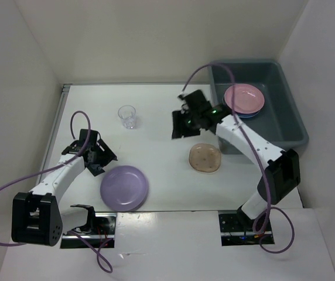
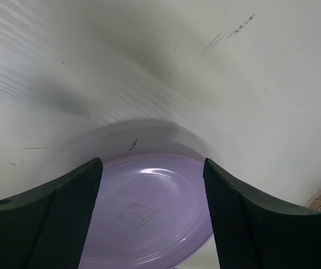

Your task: Place the mixed dishes into the plastic bin

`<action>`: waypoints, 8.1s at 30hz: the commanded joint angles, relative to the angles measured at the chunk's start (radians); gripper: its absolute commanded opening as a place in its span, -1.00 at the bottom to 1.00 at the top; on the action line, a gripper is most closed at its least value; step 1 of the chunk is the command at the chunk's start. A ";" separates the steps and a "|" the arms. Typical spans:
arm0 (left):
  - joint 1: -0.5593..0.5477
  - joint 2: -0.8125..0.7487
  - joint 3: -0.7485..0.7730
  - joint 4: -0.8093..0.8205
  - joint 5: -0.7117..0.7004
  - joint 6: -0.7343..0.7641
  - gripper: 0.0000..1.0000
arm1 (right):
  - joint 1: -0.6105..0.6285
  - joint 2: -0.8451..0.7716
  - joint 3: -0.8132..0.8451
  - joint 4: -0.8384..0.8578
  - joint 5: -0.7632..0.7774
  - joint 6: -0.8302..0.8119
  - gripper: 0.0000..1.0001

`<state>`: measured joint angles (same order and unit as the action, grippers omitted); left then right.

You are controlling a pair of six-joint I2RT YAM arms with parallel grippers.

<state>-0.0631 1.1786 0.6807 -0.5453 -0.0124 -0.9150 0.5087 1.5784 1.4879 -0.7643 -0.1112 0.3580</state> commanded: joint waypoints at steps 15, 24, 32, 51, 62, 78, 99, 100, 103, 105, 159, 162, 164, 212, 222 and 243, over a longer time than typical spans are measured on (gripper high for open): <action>-0.003 0.010 0.010 0.084 0.003 -0.027 0.63 | 0.401 0.173 -0.187 0.170 -0.274 -0.077 0.21; -0.003 -0.019 0.049 0.050 -0.055 0.005 0.68 | 0.401 0.348 -0.097 0.293 -0.344 -0.027 0.10; -0.003 -0.028 0.039 0.050 -0.055 0.005 0.70 | 0.410 0.422 -0.097 0.326 -0.346 0.001 -0.14; -0.003 -0.059 0.011 0.050 -0.064 0.015 0.70 | 0.363 0.237 -0.046 0.136 -0.027 0.032 -1.00; -0.003 -0.100 -0.016 0.070 -0.044 -0.004 0.72 | -0.192 0.120 0.291 -0.064 0.324 0.007 -1.00; -0.003 0.018 0.051 0.157 -0.175 -0.001 0.72 | -0.691 0.620 0.768 -0.113 0.415 0.061 -1.00; 0.031 0.502 0.382 0.292 -0.267 0.042 0.79 | -0.425 0.043 0.345 0.017 -0.011 -0.016 0.10; 0.031 0.524 0.401 0.304 -0.276 0.042 0.79 | -0.341 0.020 0.298 0.017 -0.022 -0.016 0.10; 0.031 0.607 0.470 0.315 -0.276 0.042 0.79 | -0.184 -0.029 0.208 -0.055 0.002 -0.040 0.19; 0.031 0.657 0.499 0.326 -0.287 0.042 0.79 | -0.139 -0.084 0.123 -0.044 0.011 -0.021 0.19; -0.055 0.951 0.694 0.416 -0.001 0.027 0.77 | 0.257 0.356 -0.083 -0.196 0.559 0.223 0.29; -0.055 0.951 0.694 0.416 0.008 0.027 0.77 | 0.257 0.365 -0.083 -0.196 0.582 0.223 0.21; -0.055 0.951 0.685 0.426 0.008 0.027 0.77 | 0.266 0.384 -0.092 -0.196 0.591 0.223 0.12; -0.055 0.787 0.464 0.499 0.043 0.018 0.79 | -0.328 0.653 1.010 -0.293 0.665 0.050 -1.00; -0.055 0.725 0.435 0.489 0.043 0.036 0.79 | -0.469 0.937 1.322 -0.302 0.591 0.071 -0.62; -0.184 0.858 0.530 0.530 0.094 0.007 0.79 | -0.151 0.241 0.419 0.129 0.196 0.147 0.50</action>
<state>-0.1867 1.9671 1.2118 0.0517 0.0532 -0.8970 0.3279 1.9251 2.0102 -0.8028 0.1867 0.4503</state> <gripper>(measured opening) 0.893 0.747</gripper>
